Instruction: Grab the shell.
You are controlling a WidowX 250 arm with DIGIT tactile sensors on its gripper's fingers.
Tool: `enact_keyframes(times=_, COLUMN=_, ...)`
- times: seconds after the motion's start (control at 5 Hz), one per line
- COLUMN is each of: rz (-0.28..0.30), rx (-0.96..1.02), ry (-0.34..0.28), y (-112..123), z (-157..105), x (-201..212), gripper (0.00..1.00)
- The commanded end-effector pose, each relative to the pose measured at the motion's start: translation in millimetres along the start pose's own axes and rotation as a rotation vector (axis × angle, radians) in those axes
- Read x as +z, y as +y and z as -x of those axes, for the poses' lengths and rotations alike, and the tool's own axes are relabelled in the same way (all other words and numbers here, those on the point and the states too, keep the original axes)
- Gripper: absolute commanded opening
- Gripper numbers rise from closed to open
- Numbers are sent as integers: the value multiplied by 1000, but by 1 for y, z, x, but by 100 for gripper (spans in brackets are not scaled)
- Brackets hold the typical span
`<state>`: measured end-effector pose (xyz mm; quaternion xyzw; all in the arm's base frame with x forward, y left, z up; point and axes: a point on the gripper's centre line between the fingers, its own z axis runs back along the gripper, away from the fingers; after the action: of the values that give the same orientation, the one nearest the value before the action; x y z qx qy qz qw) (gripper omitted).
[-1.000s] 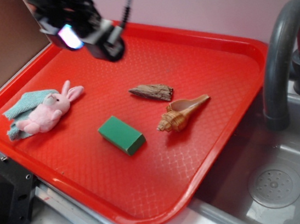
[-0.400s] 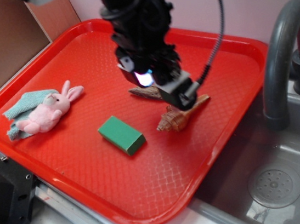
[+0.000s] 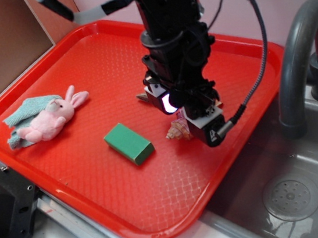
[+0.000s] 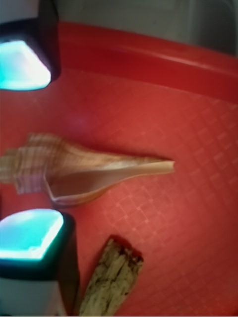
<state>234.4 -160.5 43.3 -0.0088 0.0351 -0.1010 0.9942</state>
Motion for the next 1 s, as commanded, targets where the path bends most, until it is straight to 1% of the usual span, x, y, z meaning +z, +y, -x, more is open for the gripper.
enact_keyframes(times=0.0, rz=-83, rx=58, ry=4, y=2, z=0, x=-3, gripper=100)
enact_keyframes(times=0.2, rz=-80, rx=63, ry=24, y=4, z=-1, x=-12, gripper=100)
enact_keyframes(times=0.4, rz=-85, rx=65, ry=22, y=1, z=-2, x=-15, gripper=0)
enact_keyframes(times=0.6, rz=-91, rx=66, ry=17, y=-1, z=-2, x=-15, gripper=0)
enact_keyframes(times=0.8, rz=-34, rx=76, ry=-45, y=11, z=6, x=18, gripper=0)
